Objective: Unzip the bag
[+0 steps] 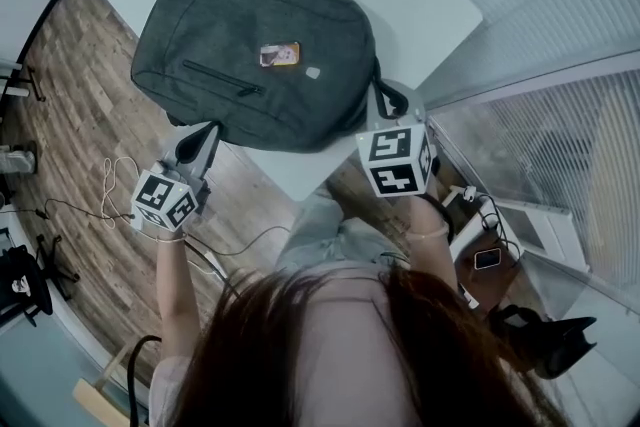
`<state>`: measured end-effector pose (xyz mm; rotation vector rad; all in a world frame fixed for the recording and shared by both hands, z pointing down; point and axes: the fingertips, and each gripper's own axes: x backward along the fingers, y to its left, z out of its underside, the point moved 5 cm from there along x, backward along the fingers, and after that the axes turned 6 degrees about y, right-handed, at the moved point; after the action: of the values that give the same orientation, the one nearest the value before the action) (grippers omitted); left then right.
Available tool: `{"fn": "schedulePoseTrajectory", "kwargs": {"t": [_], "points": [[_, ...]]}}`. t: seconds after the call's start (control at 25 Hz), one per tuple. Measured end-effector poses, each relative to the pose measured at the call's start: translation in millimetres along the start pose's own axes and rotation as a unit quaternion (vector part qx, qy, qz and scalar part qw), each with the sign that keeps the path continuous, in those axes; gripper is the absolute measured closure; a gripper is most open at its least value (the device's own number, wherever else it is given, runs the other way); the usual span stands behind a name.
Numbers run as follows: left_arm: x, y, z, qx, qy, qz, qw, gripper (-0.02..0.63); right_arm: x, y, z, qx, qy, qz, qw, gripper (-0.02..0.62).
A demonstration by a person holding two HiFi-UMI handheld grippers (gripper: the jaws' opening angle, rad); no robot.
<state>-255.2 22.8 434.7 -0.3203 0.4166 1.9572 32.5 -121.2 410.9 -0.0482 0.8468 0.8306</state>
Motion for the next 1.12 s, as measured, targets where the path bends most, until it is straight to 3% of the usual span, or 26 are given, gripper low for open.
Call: {"fn": "schedulePoseTrajectory", "kwargs": {"t": [0.36,0.76,1.12], "points": [[-1,-10,-11,0.018,0.017,-0.063,0.9977,0.601,0,-2,2,0.001,-0.008,-0.022,1.0,0.583],[-6,-46,-59,0.023,-0.012,-0.121,0.9924,0.6,-1,-11,1,0.027,-0.021,-0.117,0.992,0.581],[-44,-94,-85,0.032,-0.009,-0.118,0.9924,0.548,-2,-20,1,0.059,-0.036,-0.181,0.981,0.581]]}}
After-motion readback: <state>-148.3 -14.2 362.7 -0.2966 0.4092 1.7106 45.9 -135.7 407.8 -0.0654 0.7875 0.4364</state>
